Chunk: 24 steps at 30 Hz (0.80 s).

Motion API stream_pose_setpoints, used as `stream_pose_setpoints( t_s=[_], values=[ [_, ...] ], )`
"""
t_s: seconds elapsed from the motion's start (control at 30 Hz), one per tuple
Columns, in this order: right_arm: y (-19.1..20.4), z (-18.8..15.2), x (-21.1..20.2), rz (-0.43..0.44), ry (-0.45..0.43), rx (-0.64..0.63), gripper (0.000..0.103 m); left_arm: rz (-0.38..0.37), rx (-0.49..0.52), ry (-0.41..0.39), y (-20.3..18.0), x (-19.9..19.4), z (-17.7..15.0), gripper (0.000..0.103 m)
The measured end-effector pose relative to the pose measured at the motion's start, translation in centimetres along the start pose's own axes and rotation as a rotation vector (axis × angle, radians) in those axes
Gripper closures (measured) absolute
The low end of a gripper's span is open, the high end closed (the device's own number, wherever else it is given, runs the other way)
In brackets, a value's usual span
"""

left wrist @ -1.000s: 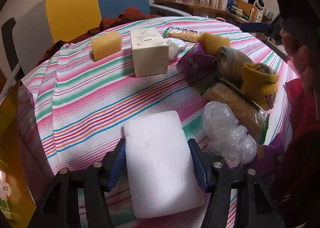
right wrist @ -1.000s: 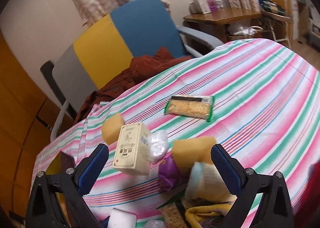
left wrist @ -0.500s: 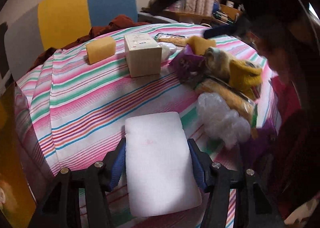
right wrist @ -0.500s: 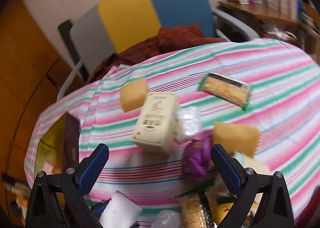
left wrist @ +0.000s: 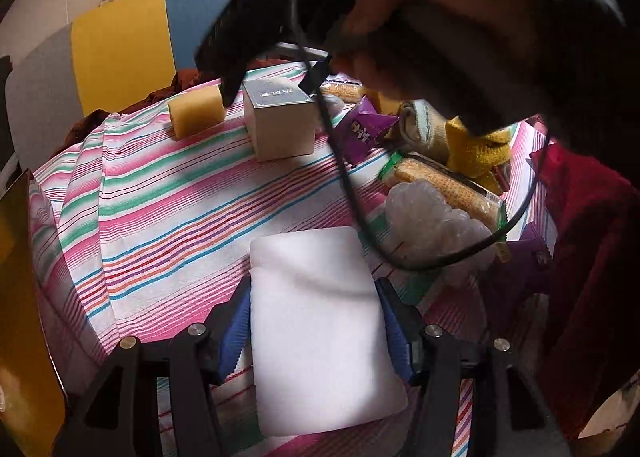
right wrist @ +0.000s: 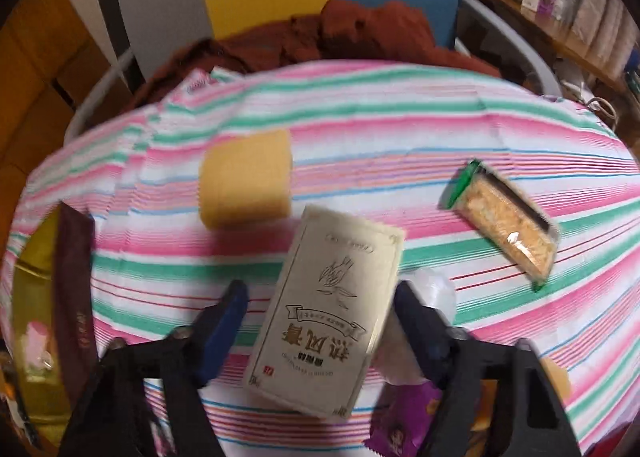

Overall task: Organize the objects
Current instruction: 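Lift the white sponge with the left tool while the right tool grasps the cream printed box, then carry the sponge and cream box to the gold tray and release both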

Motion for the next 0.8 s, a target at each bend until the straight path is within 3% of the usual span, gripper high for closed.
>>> stream_pose_setpoints(
  t_s=[0.03,0.2,0.47,0.8],
  values=[
    [0.3,-0.3,0.4,0.001,0.007,-0.017,0.052,-0.002,-0.001,-0.002,0.0,0.0,0.0,0.043],
    [0.9,-2.4,-1.0,0.039,-0.021,-0.053,0.052,0.003,0.003,-0.008,-0.2,0.0,0.0,0.043],
    [0.2,-5.7,-8.1,0.107,-0.163,-0.042,0.052,0.019,0.025,-0.003,-1.1,-1.2,0.3,0.045],
    [-0.9,-9.3,-14.8,0.141,-0.319,0.01,0.052,0.002,0.041,-0.078,-2.9,-8.2,0.3,0.045]
  ],
)
Point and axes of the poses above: each gripper's, at about its wrist camera, not at the fingertips, and x roughly the way its jaws point, y to its left, z to its top, the point moved 2 cm from there along x, roughly the way its jaws point, and after that the axes turned 5 degrees about y, right-handed, at the moved point
